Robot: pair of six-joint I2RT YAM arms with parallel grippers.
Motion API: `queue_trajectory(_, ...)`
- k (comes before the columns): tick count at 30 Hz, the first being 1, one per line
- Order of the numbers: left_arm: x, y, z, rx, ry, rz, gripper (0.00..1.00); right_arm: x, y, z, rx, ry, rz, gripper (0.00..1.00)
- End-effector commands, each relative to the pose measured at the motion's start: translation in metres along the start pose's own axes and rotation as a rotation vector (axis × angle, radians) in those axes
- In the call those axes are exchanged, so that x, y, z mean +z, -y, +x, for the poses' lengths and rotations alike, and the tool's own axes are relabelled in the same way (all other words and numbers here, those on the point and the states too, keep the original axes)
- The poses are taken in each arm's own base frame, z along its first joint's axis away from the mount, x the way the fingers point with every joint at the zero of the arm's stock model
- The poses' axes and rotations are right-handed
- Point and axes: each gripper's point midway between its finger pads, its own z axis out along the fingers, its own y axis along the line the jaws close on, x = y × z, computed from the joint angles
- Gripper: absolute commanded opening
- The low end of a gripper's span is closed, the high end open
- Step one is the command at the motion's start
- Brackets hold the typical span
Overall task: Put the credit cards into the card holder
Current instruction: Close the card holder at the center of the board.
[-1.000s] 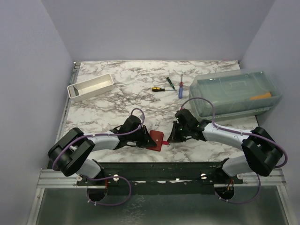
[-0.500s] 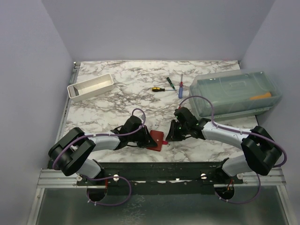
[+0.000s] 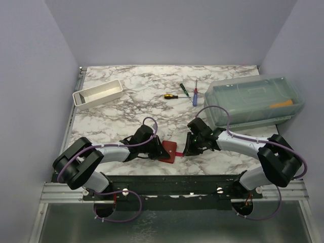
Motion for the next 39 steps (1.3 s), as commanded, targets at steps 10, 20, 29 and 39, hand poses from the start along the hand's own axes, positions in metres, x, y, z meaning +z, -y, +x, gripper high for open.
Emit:
queue_trajectory(10, 0.002, -0.024, 0.008, -0.008, -0.006, -0.087, 0.03, 0.0, -0.008, -0.005, 0.002, 0.026, -0.033, 0.02)
queue_trajectory(20, 0.002, -0.027, 0.009, -0.029, -0.002, -0.099, 0.0, -0.011, -0.054, -0.019, -0.137, 0.05, -0.234, 0.0)
queue_trajectory(29, 0.0, -0.022, 0.007, -0.021, 0.004, -0.085, 0.0, 0.0, -0.061, -0.022, -0.141, 0.016, -0.241, 0.0)
queue_trajectory(39, 0.0, -0.023, 0.007, -0.018, 0.004, -0.088, 0.0, 0.015, -0.052, -0.014, -0.141, -0.05, -0.172, 0.0)
